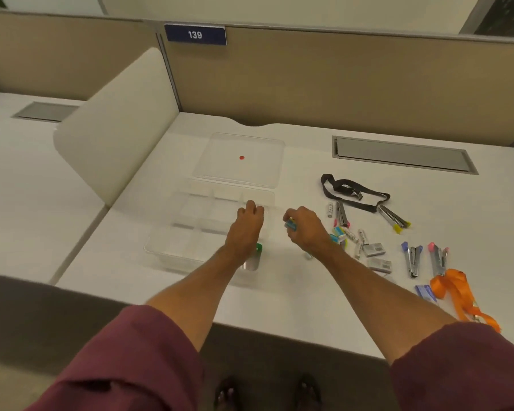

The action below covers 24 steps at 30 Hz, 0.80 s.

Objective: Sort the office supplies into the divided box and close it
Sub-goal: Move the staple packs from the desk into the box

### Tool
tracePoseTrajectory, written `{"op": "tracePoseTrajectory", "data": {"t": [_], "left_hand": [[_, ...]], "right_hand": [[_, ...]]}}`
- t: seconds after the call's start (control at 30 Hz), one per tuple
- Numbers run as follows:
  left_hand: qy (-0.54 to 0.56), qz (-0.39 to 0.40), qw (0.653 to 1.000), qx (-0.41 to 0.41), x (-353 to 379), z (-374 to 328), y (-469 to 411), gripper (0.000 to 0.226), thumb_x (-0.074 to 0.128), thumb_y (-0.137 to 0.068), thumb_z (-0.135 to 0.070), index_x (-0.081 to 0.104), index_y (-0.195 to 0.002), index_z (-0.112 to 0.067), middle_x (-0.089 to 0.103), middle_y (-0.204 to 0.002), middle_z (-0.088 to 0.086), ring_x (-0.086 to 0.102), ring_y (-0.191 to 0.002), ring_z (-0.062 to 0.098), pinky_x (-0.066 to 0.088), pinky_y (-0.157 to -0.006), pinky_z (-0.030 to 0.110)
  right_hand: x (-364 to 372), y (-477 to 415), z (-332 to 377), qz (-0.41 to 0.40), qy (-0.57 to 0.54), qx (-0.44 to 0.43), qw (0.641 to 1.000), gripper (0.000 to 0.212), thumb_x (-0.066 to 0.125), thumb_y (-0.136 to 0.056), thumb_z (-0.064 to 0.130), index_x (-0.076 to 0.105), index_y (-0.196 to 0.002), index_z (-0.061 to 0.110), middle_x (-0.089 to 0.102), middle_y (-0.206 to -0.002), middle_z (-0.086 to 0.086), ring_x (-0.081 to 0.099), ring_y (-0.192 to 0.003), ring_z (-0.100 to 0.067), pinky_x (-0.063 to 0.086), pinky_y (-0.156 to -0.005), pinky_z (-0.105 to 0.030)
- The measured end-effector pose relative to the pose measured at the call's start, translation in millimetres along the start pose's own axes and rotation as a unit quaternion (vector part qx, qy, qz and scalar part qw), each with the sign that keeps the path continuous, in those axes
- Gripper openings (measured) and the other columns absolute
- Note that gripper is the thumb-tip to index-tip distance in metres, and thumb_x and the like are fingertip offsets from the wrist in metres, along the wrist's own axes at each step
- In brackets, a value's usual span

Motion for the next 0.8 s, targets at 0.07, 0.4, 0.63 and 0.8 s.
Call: {"op": "tracePoseTrajectory", "data": {"t": [0.07, 0.4, 0.63, 0.8], "left_hand": [[-0.001, -0.015, 1.000, -0.006, -8, 29, 5, 0.029, 0.054, -0.092, 0.003, 0.048, -0.120, -0.003, 0.045, -0.128, 0.015, 0.050, -0.104, 0.025, 0.054, -0.084, 0.034], [0.139, 0.017, 0.986, -0.091, -1, 123, 31, 0.020, 0.052, -0.091, -0.002, 0.056, -0.110, 0.003, 0.055, -0.113, 0.020, 0.057, -0.099, 0.031, 0.047, -0.086, 0.034], [0.165, 0.080, 0.979, -0.092, 15, 142, 37, 0.034, 0.056, -0.087, -0.001, 0.050, -0.120, -0.006, 0.063, -0.105, 0.018, 0.062, -0.097, 0.032, 0.053, -0.085, 0.042], [0.148, 0.099, 0.978, -0.104, 21, 148, 43, 0.040, 0.058, -0.085, 0.000, 0.044, -0.122, -0.006, 0.064, -0.103, 0.018, 0.064, -0.091, 0.031, 0.056, -0.080, 0.043]], "right_hand": [[10, -6, 29, -0.001, -0.009, -0.007, 1.000, 0.028, 0.063, -0.087, 0.012, 0.061, -0.115, 0.010, 0.059, -0.114, -0.015, 0.058, -0.105, -0.030, 0.046, -0.082, -0.030], [68, -17, 129, 0.019, -0.044, -0.046, 0.998, 0.025, 0.061, -0.089, 0.011, 0.062, -0.114, 0.008, 0.060, -0.111, -0.015, 0.059, -0.100, -0.027, 0.045, -0.081, -0.025], [97, -18, 151, 0.057, -0.038, -0.053, 0.996, 0.027, 0.060, -0.091, 0.016, 0.062, -0.118, 0.012, 0.065, -0.115, -0.010, 0.061, -0.102, -0.025, 0.044, -0.081, -0.027], [116, -21, 153, 0.062, 0.086, -0.050, 0.993, 0.021, 0.056, -0.093, 0.015, 0.063, -0.113, 0.018, 0.068, -0.110, -0.007, 0.049, -0.109, -0.028, 0.038, -0.086, -0.036]]}}
Point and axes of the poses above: each hand's wrist, its own y-axis away from the middle knuckle, its own x-axis out of the palm, z = x × y, the point moved 2 cm from there along -y, towards the middle knuckle
